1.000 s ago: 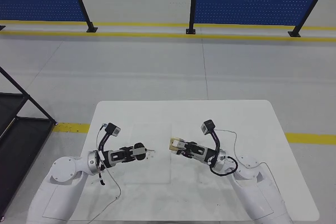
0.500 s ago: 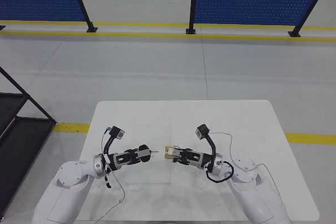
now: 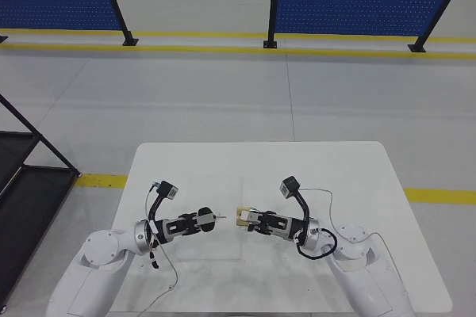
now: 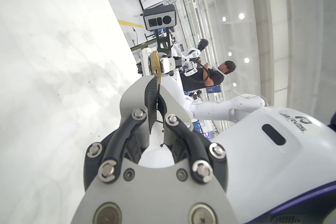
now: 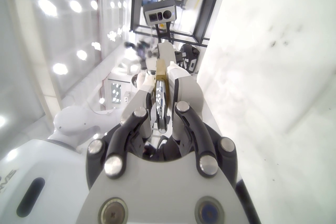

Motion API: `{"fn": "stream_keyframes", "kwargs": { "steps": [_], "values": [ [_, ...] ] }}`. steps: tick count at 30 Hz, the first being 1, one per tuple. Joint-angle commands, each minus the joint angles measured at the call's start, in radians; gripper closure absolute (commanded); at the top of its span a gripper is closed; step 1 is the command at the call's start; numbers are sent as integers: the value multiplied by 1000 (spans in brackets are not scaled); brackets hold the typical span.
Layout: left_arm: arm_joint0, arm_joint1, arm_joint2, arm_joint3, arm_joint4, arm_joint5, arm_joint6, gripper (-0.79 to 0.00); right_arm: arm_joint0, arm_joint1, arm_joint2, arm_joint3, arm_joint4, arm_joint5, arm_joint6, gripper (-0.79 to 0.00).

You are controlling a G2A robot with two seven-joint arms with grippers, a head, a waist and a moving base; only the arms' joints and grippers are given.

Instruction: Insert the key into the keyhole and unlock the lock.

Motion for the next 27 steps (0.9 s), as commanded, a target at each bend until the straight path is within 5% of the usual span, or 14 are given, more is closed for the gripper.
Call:
{"fn": "stream_keyframes", "kwargs": {
  "steps": [1,27],
  "values": [
    [0,0,0,0,0,0,0,0,0,0,0,0,0,0,0,0],
    [-39,4,51,38,-8,-18,17,0,0,0,0,0,0,0,0,0]
  ]
}}
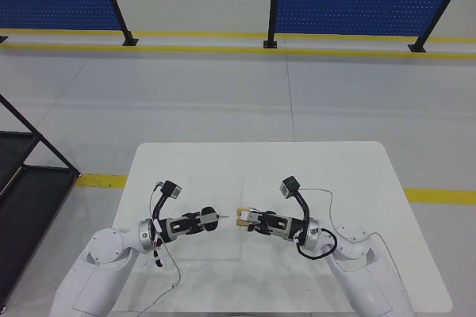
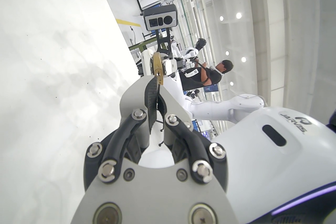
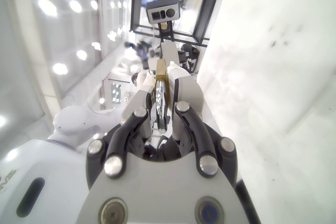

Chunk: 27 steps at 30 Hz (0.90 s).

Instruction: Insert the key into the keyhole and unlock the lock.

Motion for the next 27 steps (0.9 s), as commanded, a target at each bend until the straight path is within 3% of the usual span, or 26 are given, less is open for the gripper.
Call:
{"fn": "stream_keyframes", "kwargs": {
  "steps": [1,27],
  "values": [
    [-4,0,8,-1,3,-1,4,0,0,0,0,0,0,0,0,0],
    [-32,6,56,10,0,-1,25,0,0,0,0,0,0,0,0,0]
  ]
}}
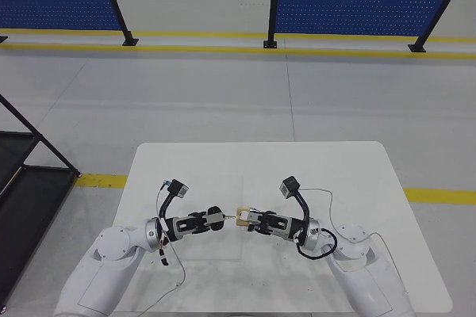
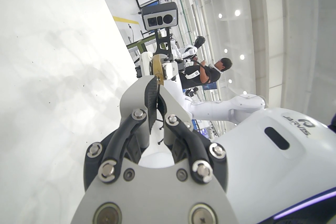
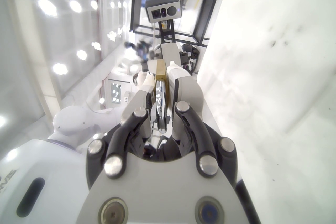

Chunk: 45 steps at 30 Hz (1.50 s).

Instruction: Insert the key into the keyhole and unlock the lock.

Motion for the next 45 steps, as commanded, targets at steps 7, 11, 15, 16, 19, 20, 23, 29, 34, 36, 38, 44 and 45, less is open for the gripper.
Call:
{"fn": "stream_keyframes", "kwargs": {
  "steps": [7,11,15,16,19,20,23,29,34,36,38,44,45],
  "values": [
    [-6,3,8,4,0,3,2,0,0,0,0,0,0,0,0,0],
    [-10,4,14,8,-2,2,5,0,0,0,0,0,0,0,0,0],
    [-13,5,18,11,-3,1,7,0,0,0,0,0,0,0,0,0],
    [-13,5,18,11,-3,0,7,0,0,0,0,0,0,0,0,0],
    [-15,6,21,11,-3,-2,10,0,0,0,0,0,0,0,0,0],
    [-15,6,22,11,-3,-3,10,0,0,0,0,0,0,0,0,0],
    [-15,7,26,10,2,-3,13,0,0,0,0,0,0,0,0,0],
    [-16,8,33,8,11,-3,20,0,0,0,0,0,0,0,0,0],
    [-17,10,37,6,14,-3,24,0,0,0,0,0,0,0,0,0],
    [-18,11,36,6,15,-4,27,0,0,0,0,0,0,0,0,0],
    [-15,12,27,8,11,-7,29,0,0,0,0,0,0,0,0,0],
    [8,21,-25,19,-7,-27,20,0,0,0,0,0,0,0,0,0],
    [14,23,-33,18,-14,-24,12,0,0,0,0,0,0,0,0,0]
  ]
}}
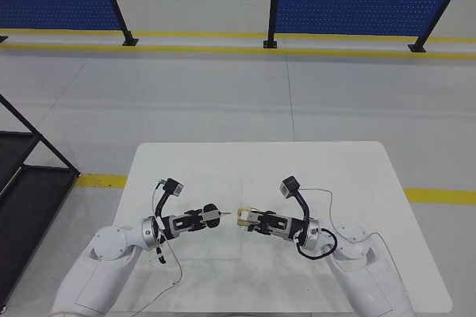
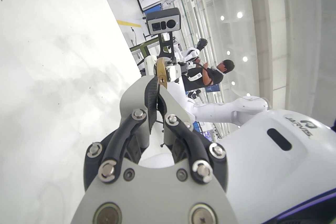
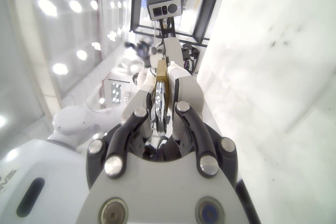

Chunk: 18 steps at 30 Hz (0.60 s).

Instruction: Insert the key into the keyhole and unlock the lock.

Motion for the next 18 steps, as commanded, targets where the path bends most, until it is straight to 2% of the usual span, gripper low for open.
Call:
{"fn": "stream_keyframes", "kwargs": {
  "steps": [1,3,13,18],
  "values": [
    [13,5,-14,-5,-17,16,-32,0,0,0,0,0,0,0,0,0],
    [18,9,-27,-14,-42,39,-68,0,0,0,0,0,0,0,0,0],
    [18,9,-27,-12,-32,40,-54,0,0,0,0,0,0,0,0,0],
    [10,3,-22,18,3,-94,25,0,0,0,0,0,0,0,0,0]
  ]
}}
